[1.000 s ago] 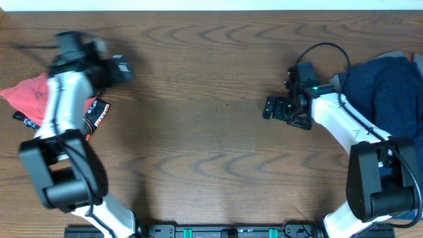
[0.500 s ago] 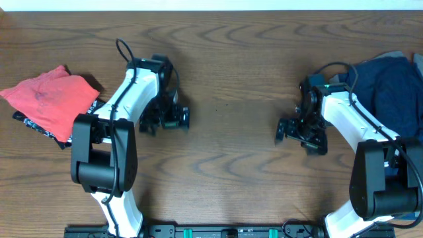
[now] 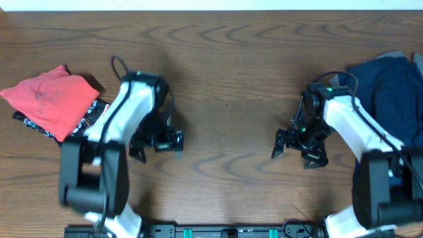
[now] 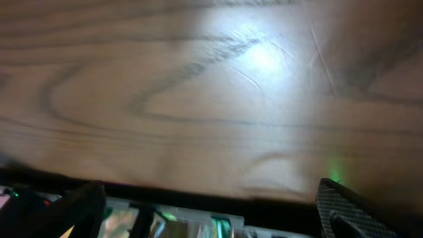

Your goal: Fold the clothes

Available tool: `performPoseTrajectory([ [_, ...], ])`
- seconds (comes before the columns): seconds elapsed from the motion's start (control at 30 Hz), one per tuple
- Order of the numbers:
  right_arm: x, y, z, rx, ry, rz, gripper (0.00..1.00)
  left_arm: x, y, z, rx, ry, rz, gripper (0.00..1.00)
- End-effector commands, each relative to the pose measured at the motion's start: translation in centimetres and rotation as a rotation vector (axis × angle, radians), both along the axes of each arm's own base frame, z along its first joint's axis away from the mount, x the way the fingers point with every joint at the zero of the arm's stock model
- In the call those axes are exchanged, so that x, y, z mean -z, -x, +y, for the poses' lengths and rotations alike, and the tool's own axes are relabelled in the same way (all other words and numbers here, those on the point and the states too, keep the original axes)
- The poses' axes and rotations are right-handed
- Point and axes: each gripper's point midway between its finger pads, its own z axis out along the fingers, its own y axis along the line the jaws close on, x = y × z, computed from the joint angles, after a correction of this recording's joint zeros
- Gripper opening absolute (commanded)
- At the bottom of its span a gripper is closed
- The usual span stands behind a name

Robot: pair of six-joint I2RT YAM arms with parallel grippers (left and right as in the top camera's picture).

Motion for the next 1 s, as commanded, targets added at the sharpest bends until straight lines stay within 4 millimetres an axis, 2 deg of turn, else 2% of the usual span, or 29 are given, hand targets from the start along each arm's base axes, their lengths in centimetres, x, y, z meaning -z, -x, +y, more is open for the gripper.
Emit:
performPoseTrajectory([
  [0.0,-1.6,0.0,0.7,0.004,-0.03,-0.123,0.99,-0.8,1.5,0.2,-0.032,0.008,-0.102,0.98],
  [0.13,-2.8,-0.9,-0.2,0.078,0.035,-0.331,0.99,-1.7,2.0,0.3,-0.064,0.047,-0.322,0.98],
  [0.23,-4.7,-1.5,-0.8,0.099,0.085,-0.543,0.99,-3.5,1.7,0.2,-0.047,0.087,-0.572,0.98],
  [0.4,-9.5,-1.3,-2.8,0.142,0.21,-0.928,0.99,-8.8,1.8,1.6,-0.043,0.088,-1.003,0.98],
  [0.57,-14.2,-0.3,-4.3,0.211,0.204,-1.181,0.99,-14.6,2.1,1.6,-0.074,0.18,-1.333,0.98],
  [0.73,-16.5,0.8,-4.7,0.25,0.154,-1.292,0.99,-16.8,3.7,2.1,-0.087,0.218,-1.469,0.98],
  [0.97,-16.6,1.2,-4.9,0.252,0.151,-1.298,0.99,-17.2,4.0,2.1,-0.089,0.225,-1.49,0.98],
])
